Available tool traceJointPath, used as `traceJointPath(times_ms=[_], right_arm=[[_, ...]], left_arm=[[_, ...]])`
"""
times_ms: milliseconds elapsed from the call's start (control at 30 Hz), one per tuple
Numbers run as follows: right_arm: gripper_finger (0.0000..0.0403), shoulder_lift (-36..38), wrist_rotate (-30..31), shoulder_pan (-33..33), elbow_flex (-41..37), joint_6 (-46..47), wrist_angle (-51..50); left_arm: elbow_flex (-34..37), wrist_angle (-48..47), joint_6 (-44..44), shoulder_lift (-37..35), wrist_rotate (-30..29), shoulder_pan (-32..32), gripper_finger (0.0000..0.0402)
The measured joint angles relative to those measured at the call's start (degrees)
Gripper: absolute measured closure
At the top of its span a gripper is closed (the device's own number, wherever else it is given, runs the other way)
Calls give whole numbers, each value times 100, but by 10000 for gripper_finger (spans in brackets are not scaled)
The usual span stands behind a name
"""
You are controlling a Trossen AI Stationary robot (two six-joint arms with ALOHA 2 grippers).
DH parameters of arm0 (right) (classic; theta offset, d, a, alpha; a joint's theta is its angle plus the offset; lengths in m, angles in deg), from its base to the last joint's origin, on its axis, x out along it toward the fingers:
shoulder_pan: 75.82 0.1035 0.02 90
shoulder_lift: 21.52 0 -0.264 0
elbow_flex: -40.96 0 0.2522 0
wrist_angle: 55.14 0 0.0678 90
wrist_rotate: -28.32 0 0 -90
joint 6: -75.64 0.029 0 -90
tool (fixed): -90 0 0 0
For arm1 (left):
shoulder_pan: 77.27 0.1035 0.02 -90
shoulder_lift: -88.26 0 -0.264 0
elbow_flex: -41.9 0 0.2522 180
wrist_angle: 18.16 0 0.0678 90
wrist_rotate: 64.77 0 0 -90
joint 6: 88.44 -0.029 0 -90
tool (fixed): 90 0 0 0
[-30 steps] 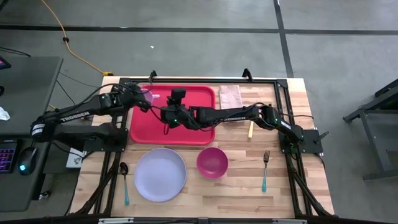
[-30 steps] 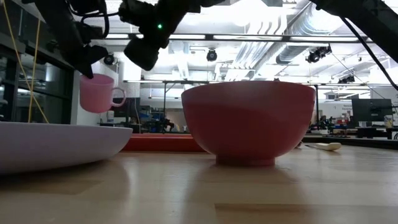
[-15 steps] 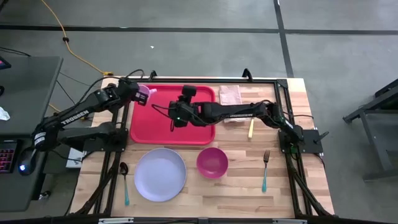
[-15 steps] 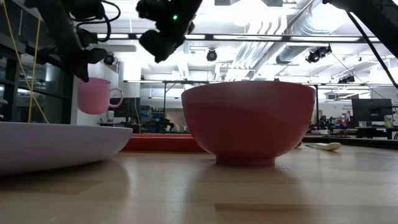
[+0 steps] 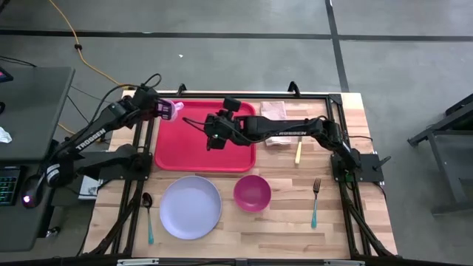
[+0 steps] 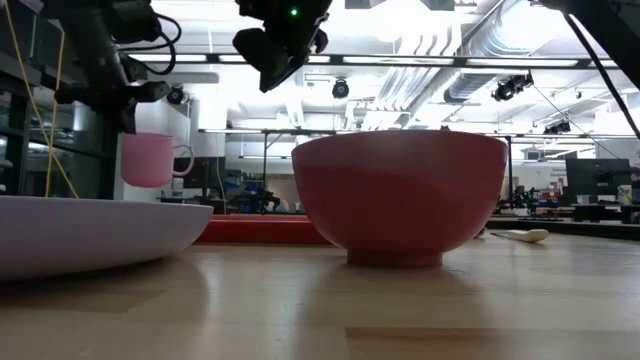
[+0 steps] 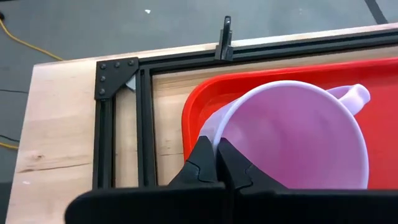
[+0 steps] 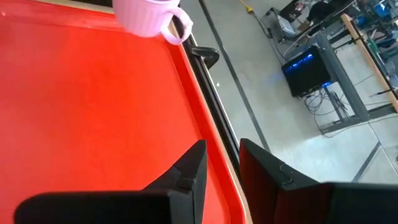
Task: Set up tray
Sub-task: Put the pink mug on the top left of the red serving tray
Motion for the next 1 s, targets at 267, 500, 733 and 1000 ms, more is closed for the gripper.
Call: traceJointPath(times_ms=[267,500,733,1000], right_arm=[[329,0,-451,-55,0,330,73],[329,0,-958,-32,-72,702,354],[329,434,-1297,99,-1522,735,1610],[329,1865,-1076,27,-3594,1173,2635]], left_arm=[[-1,404,-126,0,252,121,390],[-1,494,-132,0,282,121,390],[-1,494,-120,-2,341,123,390],[-1,583,-1,7,418,121,390]])
